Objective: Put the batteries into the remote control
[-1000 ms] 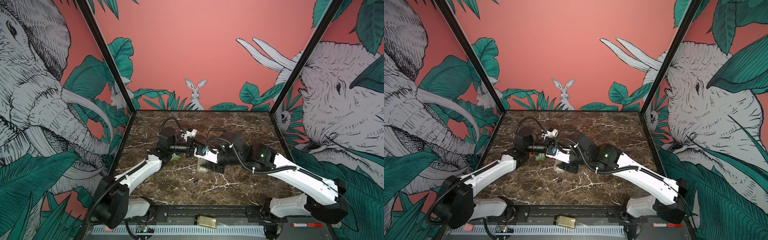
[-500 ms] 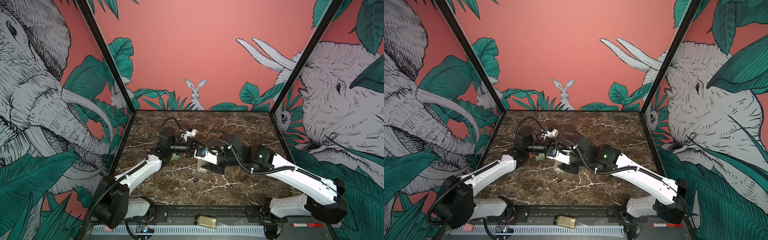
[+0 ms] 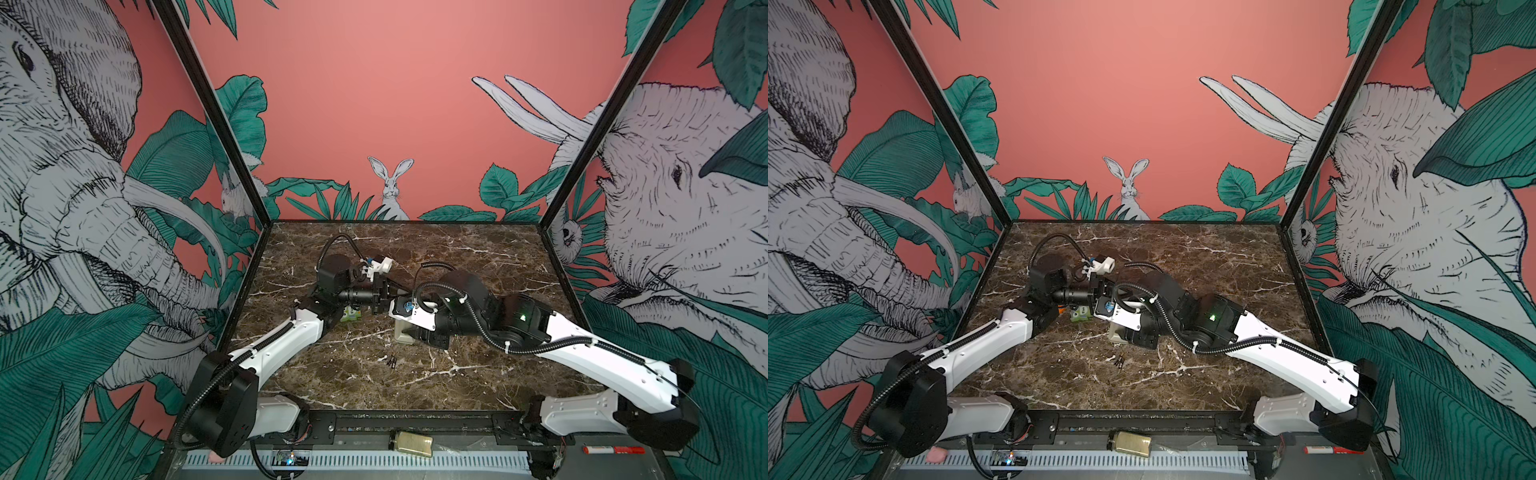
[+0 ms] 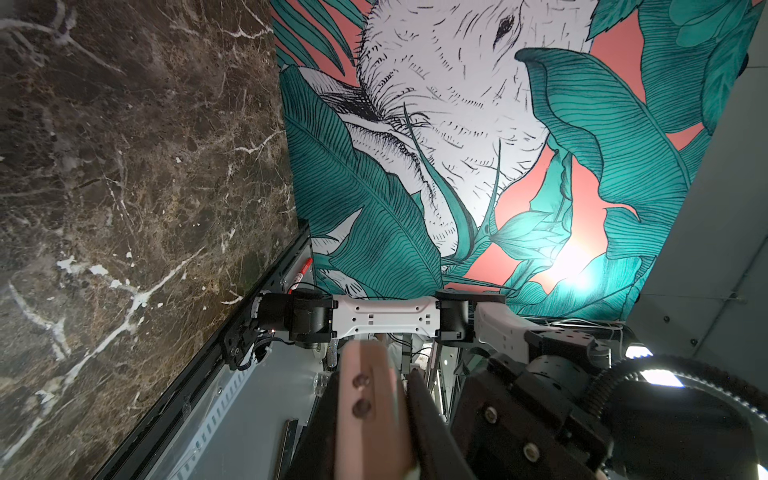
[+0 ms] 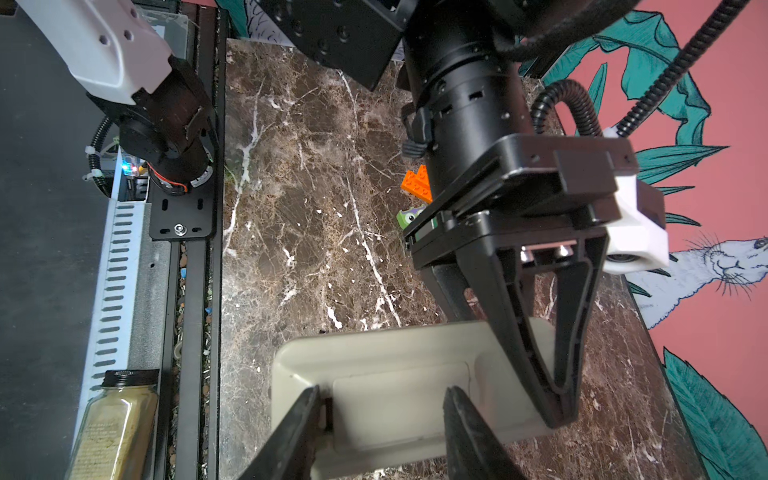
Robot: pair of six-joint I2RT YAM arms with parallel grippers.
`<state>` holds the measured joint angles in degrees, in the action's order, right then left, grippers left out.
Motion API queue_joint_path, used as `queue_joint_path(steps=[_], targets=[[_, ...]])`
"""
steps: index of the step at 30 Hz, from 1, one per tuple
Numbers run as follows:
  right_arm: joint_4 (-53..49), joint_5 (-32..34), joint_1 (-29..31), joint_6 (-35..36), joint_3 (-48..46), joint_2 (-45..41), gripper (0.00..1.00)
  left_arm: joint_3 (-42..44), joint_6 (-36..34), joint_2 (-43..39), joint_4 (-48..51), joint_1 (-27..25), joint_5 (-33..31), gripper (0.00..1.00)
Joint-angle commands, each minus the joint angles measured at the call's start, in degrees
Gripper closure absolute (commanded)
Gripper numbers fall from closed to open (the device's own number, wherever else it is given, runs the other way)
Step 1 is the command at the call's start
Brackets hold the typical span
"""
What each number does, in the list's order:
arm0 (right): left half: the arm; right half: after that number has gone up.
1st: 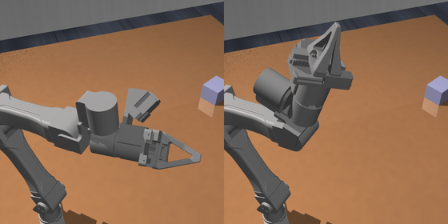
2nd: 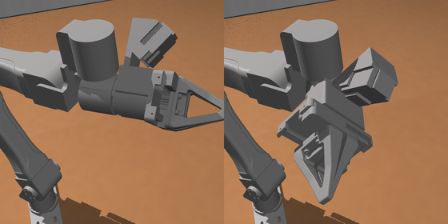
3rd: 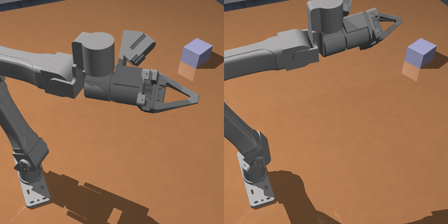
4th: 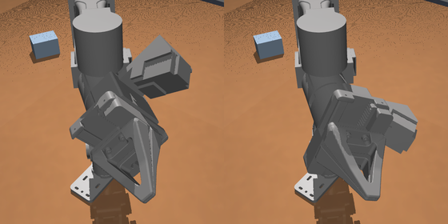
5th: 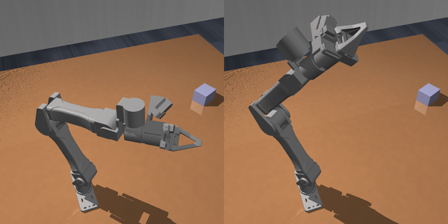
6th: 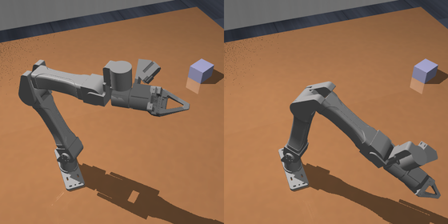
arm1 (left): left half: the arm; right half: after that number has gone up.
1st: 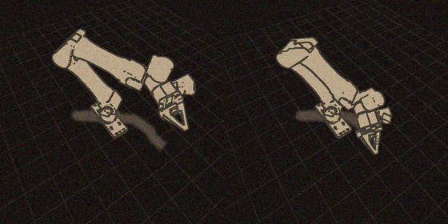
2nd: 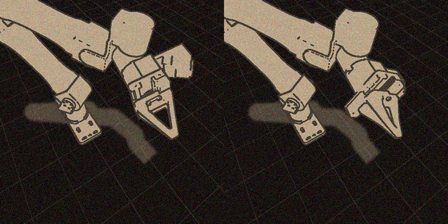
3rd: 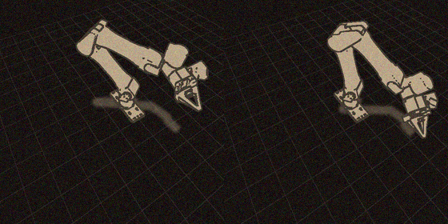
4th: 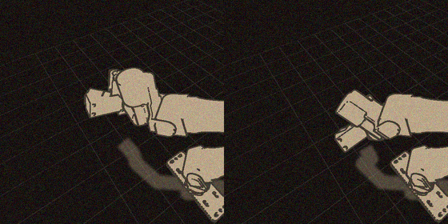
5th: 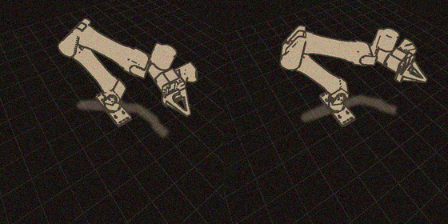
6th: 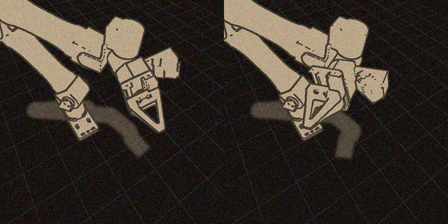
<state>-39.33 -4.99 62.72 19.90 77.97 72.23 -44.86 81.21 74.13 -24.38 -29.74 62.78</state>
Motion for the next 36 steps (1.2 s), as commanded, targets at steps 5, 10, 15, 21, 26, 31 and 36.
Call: queue_joint_path(steps=[5,10,15,21,26,31,36], targets=[[2.83,7.50,-0.16,1.00,-1.07,-0.26,0.54,-0.61,2.11,-2.49,-2.96,-0.32,2.67,1.00],[3.11,9.43,-0.22,1.54,-0.67,-0.11,0.54,-0.75,1.59,-2.42,-2.33,-0.32,2.66,1.00],[4.02,10.70,-0.23,2.09,-0.45,-0.42,0.55,-0.89,0.99,-2.45,-1.47,-0.32,2.72,1.00],[4.85,11.62,-0.19,2.24,-0.59,-0.80,0.55,-1.09,0.87,-2.31,-1.38,-0.28,2.70,1.00],[5.81,12.48,-0.22,2.41,-0.92,-1.13,0.55,-1.06,0.81,-2.18,-1.28,-0.30,2.71,1.00],[6.59,12.94,-0.18,2.36,-1.25,-1.39,0.56,-1.11,0.53,-2.14,-0.84,-0.31,2.85,1.00],[7.16,13.45,-0.18,2.49,-1.49,-1.73,0.56,-1.11,0.42,-2.01,-0.76,-0.32,2.78,1.00]])
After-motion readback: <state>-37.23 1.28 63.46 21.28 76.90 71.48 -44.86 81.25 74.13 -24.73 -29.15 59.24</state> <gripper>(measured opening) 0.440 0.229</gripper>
